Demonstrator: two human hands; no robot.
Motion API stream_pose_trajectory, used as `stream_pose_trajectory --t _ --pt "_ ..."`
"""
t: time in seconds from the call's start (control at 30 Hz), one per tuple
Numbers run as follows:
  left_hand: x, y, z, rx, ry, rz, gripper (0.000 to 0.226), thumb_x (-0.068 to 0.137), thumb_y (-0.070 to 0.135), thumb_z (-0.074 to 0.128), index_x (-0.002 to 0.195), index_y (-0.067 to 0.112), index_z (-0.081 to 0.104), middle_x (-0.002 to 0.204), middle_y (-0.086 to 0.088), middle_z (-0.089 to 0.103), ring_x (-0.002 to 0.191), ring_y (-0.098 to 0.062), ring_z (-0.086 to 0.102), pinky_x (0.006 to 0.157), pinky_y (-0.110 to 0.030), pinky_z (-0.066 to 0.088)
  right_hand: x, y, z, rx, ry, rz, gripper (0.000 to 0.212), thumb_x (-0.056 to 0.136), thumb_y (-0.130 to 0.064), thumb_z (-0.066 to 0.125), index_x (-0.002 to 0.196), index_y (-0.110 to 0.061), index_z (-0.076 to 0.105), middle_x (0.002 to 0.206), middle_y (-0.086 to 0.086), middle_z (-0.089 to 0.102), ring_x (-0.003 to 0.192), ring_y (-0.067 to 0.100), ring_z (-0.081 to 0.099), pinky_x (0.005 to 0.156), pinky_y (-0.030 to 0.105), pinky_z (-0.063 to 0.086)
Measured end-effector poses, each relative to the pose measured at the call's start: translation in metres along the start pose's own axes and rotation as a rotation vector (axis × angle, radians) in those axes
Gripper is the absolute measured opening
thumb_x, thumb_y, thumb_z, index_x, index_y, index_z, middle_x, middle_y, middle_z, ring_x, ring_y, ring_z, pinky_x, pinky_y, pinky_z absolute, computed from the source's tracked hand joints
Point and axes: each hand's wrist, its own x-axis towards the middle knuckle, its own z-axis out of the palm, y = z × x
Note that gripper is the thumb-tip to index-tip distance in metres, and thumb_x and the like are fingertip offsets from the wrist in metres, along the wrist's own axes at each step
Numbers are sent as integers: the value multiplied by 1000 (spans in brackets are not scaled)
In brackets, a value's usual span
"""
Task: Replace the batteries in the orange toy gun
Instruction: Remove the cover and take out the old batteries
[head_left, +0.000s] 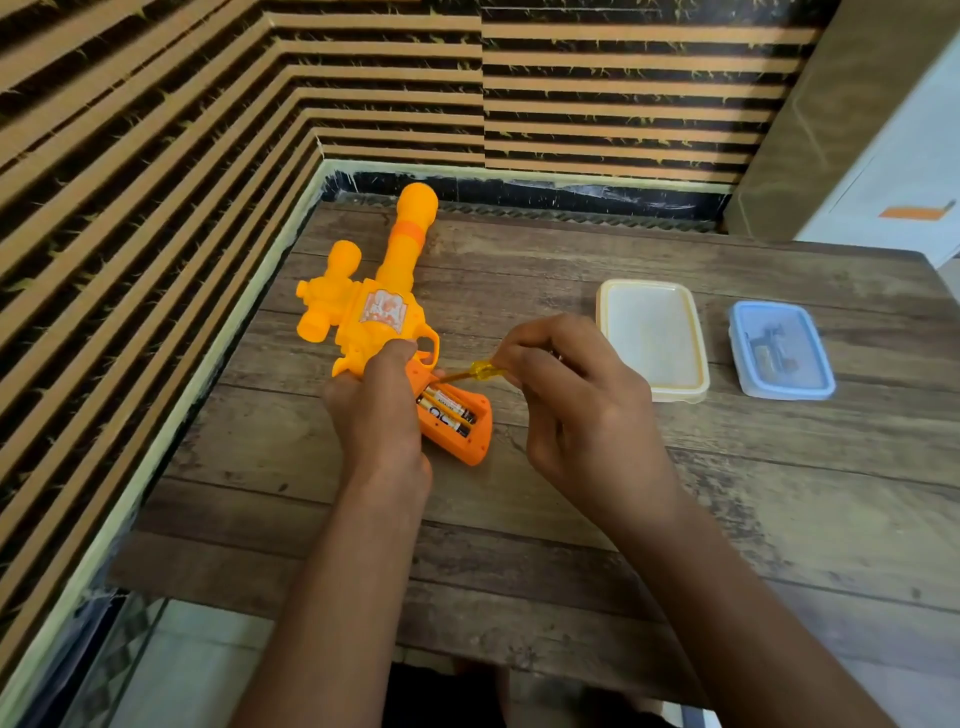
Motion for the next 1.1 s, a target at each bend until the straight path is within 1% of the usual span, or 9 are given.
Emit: stream_pose_trajectory --t 0.17,0.33,0.43,0.53,0.63,0.73,0.93,1.03,1.1 --pt "5 -5 0 -5 2 -14 26 81 24 75 107 22 71 95 -2 78 77 -22 76 62 -33 57 0 -2 1 121 64 41 20 89 14 64 100 2 76 102 13 70 90 26 68 76 30 53" --pt "12 -8 0 10 -11 -69 14 78 26 78 91 26 73 96 -3 78 87 -28 76 85 -49 63 1 -6 5 346 57 250 30 85 18 64 101 -6 72 97 1 75 85 15 75 70 36 61" --pt "15 -9 -2 -6 0 -79 10 83 20 77 90 26 71 94 -3 77 82 -25 75 81 -46 63 3 -1 9 457 66 378 27 88 17 63 97 -7 70 95 -4 76 85 9 77 72 37 64" --pt "17 -10 -3 -24 -11 -95 15 85 20 76 98 25 70 97 -3 77 81 -23 75 74 -41 62 6 3 12 551 54 463 20 92 13 61 98 -5 66 94 -4 77 81 15 77 72 44 65" --pt "16 -10 -4 -21 -33 -97 19 85 20 76 103 23 69 99 -4 76 80 -23 73 81 -46 62 10 4 15 562 49 483 21 92 8 60 99 -12 64 95 -3 77 77 19 75 72 49 64" --pt "14 -9 -5 -4 -52 -99 26 86 21 76 111 21 69 103 -5 76 82 -23 74 84 -47 62 19 1 20 646 45 483 34 95 12 56 106 -19 57 93 1 77 70 16 75 68 42 66" --pt "10 -8 -6 -8 -66 -89 13 92 35 68 103 28 70 106 -3 77 93 -26 76 89 -52 61 35 -2 33 656 52 435 38 99 9 55 130 -13 53 90 14 72 66 4 65 58 17 53" --pt "8 -7 -7 -17 -59 -96 17 94 41 66 107 29 68 107 -3 77 94 -26 76 90 -54 60 41 -2 41 577 22 364 42 100 4 56 139 -12 52 83 18 66 68 21 61 61 39 52" --pt "6 -7 -7 -16 -61 -95 15 94 41 66 105 30 69 108 -2 77 98 -27 74 93 -55 58 43 -3 46 568 6 339 46 101 4 55 145 -10 50 83 14 63 73 27 62 67 47 52"
